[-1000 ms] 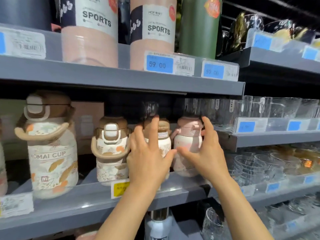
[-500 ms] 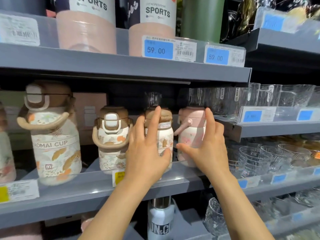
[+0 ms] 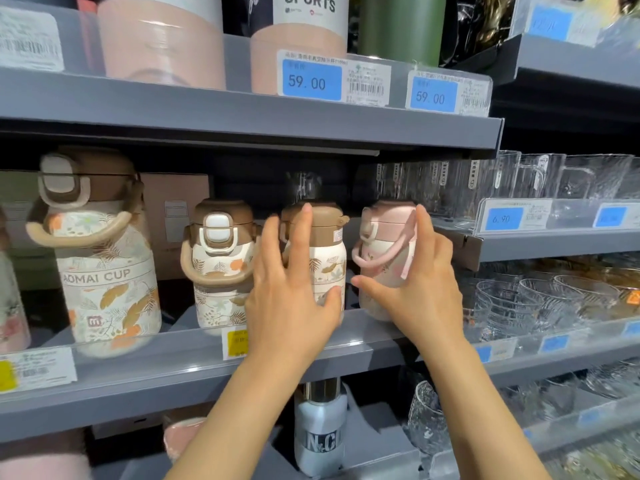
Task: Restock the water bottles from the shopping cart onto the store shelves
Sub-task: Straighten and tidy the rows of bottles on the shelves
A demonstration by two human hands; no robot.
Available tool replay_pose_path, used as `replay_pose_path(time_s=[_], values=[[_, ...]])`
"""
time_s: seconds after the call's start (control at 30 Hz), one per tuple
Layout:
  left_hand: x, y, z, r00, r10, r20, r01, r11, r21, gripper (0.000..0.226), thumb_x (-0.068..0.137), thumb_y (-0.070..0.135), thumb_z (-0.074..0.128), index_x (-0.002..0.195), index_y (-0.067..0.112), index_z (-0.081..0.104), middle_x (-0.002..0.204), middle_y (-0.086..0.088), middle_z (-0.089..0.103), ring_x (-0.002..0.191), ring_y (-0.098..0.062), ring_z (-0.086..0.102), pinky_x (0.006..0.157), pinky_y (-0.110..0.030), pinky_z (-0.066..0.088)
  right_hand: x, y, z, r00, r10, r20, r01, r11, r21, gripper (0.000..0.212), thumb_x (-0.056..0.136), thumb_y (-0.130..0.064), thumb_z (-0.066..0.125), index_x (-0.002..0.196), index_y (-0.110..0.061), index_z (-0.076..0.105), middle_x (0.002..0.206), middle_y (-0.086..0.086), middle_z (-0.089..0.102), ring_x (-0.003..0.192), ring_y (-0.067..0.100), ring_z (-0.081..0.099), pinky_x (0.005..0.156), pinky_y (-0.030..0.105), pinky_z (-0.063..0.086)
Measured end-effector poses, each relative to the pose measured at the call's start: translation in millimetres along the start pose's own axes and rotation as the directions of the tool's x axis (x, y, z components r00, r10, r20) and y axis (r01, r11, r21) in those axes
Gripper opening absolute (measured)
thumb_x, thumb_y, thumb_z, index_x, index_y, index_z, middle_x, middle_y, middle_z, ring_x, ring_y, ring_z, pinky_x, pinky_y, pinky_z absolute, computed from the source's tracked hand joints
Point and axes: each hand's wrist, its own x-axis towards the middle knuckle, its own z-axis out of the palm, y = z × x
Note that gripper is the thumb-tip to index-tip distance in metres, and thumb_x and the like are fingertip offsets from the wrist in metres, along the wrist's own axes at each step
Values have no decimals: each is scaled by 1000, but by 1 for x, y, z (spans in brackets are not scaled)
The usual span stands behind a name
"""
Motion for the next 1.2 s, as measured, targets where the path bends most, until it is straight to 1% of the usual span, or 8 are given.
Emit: replay_pose_path(time_s=[0.13,0.23,0.37,0.5,0.7,0.83,1.0,1.2], values=[[4,0,-1,998,-26,50,24,998,50,111,81,43,66,135,50,-30,154,-4,8,143,-25,11,94,-43,43,5,9,3,999,33,16,-35,993,114,117,64,-35,84,150,-35,4,132,7,35,118,32,45,87,36,41],[6,5,5,998,-54,10,52,986,160,112,72,49,74,144,41,-12,145,-10,30,132,-31,30,87,-43,48,10,19,-9,987,52,154,-93,957,274,113,69,-24,81,148,-45,4,143,-5,38,124,18,45,88,26,36],[3,12,22,992,-2,-127,31,973,230,107,53,53,83,143,23,35,120,-17,51,95,-38,56,57,-42,51,7,26,-18,967,2,253,-75,957,280,110,75,-19,74,145,-52,-4,141,-16,43,117,9,49,82,25,38],[0,13,26,988,8,-153,22,980,198,104,56,60,78,142,24,32,119,-18,46,91,-37,58,50,-40,51,-5,19,-15,991,45,124,-66,984,167,114,71,-41,79,149,-42,-3,152,-5,32,133,18,39,89,38,41],[3,4,11,998,-59,-28,50,967,-250,102,68,43,76,143,44,7,142,-5,18,119,-25,44,95,-33,39,-1,8,-10,991,79,109,-84,996,42,116,67,-46,81,150,-38,-1,141,6,38,120,31,49,84,40,41],[14,-2,5,987,-24,158,79,933,-351,111,70,22,77,143,52,-1,138,3,28,124,-14,44,98,-31,39,5,13,-13,984,79,162,-102,985,136,114,71,-31,81,149,-41,-2,148,1,38,126,27,47,89,38,40],[11,1,4,994,-70,84,85,978,-190,110,69,32,80,145,52,2,124,0,38,114,-20,44,92,-32,41,7,22,-16,970,68,235,-116,973,198,110,74,-23,75,146,-49,-3,140,-4,48,114,22,53,84,37,45],[6,15,22,984,-50,-172,105,940,326,109,51,64,79,145,30,37,108,-16,52,90,-36,53,47,-35,47,-6,12,-11,991,79,105,-86,994,64,107,72,-47,76,148,-43,2,140,-1,44,122,25,49,83,42,44]])
